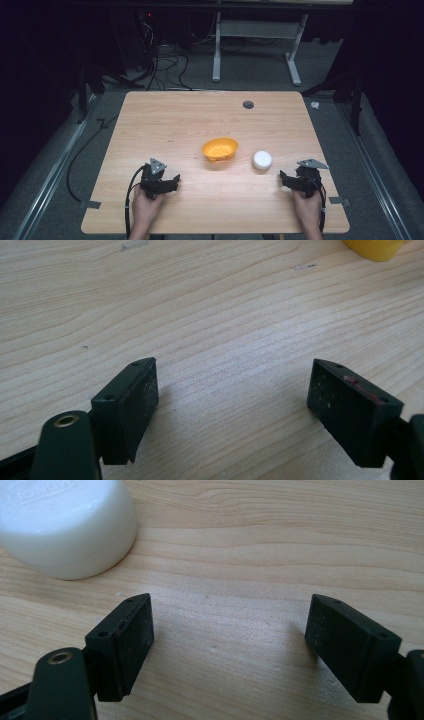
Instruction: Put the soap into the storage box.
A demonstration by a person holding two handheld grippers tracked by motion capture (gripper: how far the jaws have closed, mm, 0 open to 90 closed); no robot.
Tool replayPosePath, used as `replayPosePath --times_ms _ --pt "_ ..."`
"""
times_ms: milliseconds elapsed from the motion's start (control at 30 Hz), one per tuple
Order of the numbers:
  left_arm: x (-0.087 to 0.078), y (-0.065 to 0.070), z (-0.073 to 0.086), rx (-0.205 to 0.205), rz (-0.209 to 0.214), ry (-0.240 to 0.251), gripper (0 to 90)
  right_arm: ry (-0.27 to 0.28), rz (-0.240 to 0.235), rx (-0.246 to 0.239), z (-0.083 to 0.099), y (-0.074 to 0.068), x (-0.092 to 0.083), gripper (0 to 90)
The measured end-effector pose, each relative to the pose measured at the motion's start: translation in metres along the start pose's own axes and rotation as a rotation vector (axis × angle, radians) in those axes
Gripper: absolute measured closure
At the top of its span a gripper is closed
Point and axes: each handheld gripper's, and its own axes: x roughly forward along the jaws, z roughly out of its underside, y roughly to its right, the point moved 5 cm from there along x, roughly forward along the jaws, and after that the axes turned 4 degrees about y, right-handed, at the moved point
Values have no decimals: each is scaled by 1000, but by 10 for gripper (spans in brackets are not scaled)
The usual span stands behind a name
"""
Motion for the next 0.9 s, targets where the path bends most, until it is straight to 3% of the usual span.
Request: replayPosePath --times_ms 900 --pt "0 0 0 -1 1 0 208 0 6 4 0 -1 0 201"
